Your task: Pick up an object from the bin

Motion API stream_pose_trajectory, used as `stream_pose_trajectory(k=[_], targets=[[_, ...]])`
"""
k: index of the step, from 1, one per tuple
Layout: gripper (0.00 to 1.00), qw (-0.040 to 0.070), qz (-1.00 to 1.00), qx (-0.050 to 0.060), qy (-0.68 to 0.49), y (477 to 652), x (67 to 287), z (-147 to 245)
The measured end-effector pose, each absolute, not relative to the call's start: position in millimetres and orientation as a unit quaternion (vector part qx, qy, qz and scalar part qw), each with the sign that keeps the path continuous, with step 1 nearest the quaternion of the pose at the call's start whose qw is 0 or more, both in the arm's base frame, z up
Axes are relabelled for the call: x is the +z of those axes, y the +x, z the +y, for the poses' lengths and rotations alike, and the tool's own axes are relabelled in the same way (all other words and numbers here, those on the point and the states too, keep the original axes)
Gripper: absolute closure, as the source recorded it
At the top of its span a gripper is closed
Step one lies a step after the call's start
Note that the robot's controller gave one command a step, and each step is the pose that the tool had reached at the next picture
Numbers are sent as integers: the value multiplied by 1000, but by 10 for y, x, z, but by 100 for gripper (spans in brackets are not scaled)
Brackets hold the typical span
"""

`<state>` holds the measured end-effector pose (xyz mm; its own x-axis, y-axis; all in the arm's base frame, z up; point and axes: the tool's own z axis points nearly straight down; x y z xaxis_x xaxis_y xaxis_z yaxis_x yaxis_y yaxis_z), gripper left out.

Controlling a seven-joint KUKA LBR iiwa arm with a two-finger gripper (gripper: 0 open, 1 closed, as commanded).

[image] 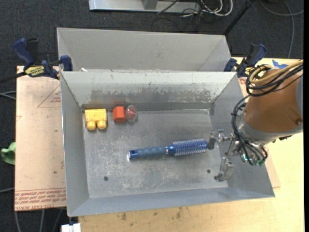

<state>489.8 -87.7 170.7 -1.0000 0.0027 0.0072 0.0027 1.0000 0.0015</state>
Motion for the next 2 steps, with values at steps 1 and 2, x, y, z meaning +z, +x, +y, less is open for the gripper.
stream_pose_trajectory(k=[1, 2], targets=[[0, -3, -997, -1, 81, 5546, 687, -261], [0, -3, -993, -1, 118, 5567, 1011, -41]])
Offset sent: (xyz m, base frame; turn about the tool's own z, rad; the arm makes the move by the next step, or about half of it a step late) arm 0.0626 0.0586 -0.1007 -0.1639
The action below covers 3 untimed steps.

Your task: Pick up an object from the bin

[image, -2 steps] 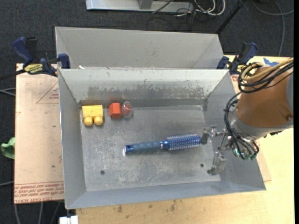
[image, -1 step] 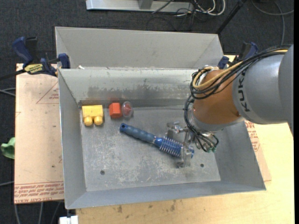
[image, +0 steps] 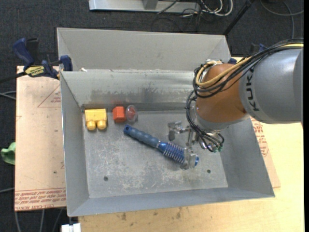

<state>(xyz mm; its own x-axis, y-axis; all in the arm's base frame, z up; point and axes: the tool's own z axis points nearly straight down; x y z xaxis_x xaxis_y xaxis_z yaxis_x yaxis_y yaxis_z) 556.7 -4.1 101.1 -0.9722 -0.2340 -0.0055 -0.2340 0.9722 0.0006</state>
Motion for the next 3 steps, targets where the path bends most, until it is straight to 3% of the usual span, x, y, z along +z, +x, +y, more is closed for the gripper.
stream_pose_trajectory(k=[1, 2, 3], targets=[[0, 0, 994, 0, -112, 5500, 994, -177], [0, -1, 994, 1, -112, 5552, 680, -169], [0, 0, 994, 0, -112, 5557, 682, -166]])
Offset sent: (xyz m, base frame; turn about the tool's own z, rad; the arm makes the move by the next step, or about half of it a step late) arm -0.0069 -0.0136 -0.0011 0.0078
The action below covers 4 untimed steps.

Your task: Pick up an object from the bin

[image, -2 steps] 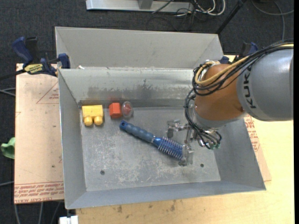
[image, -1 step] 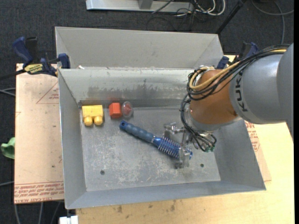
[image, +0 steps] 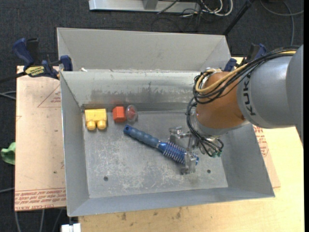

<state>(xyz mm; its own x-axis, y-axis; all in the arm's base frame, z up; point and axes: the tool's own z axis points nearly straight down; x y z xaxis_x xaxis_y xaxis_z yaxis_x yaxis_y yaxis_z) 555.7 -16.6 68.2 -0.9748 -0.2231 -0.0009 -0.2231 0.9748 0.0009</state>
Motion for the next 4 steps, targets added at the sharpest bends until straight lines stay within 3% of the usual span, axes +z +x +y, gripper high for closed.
stream_pose_trajectory(k=[1, 2, 3, 4], targets=[[100, 2, 994, 0, -112, 5561, 683, -163], [100, 4, 994, 0, -112, 5581, 1412, -158], [100, 2, 994, 0, -113, 5591, 1611, -151], [100, 1, 994, 0, -113, 5594, 1626, -148]])
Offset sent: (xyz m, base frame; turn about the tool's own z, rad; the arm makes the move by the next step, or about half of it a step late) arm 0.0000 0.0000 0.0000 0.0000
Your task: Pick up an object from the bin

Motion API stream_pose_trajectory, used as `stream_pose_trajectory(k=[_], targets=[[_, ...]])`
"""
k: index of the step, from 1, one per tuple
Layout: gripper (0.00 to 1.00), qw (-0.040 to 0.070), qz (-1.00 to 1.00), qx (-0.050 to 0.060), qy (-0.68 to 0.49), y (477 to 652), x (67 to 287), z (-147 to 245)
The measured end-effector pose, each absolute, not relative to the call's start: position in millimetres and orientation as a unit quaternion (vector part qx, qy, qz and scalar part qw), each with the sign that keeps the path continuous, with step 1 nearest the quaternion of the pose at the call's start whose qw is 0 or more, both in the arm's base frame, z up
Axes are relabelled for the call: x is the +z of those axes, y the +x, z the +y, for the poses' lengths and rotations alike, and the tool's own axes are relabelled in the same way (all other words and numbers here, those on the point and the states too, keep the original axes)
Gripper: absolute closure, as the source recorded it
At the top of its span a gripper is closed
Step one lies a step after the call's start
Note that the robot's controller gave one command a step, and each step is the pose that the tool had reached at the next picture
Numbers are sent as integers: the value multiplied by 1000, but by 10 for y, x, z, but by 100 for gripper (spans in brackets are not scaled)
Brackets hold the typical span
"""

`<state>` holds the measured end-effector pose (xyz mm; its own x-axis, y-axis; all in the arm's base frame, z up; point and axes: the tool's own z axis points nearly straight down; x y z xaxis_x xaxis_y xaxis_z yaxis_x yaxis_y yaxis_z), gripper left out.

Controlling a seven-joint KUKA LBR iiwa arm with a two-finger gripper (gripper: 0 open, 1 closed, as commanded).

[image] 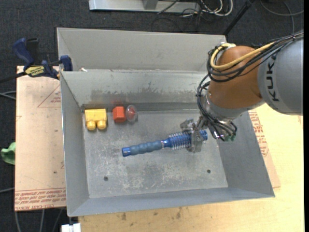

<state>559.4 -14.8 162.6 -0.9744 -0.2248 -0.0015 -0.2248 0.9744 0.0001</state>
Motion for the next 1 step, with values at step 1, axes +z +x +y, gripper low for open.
stream_pose_trajectory(k=[1], targets=[[100, 2, 994, 0, -113, 5602, 1932, -139]])
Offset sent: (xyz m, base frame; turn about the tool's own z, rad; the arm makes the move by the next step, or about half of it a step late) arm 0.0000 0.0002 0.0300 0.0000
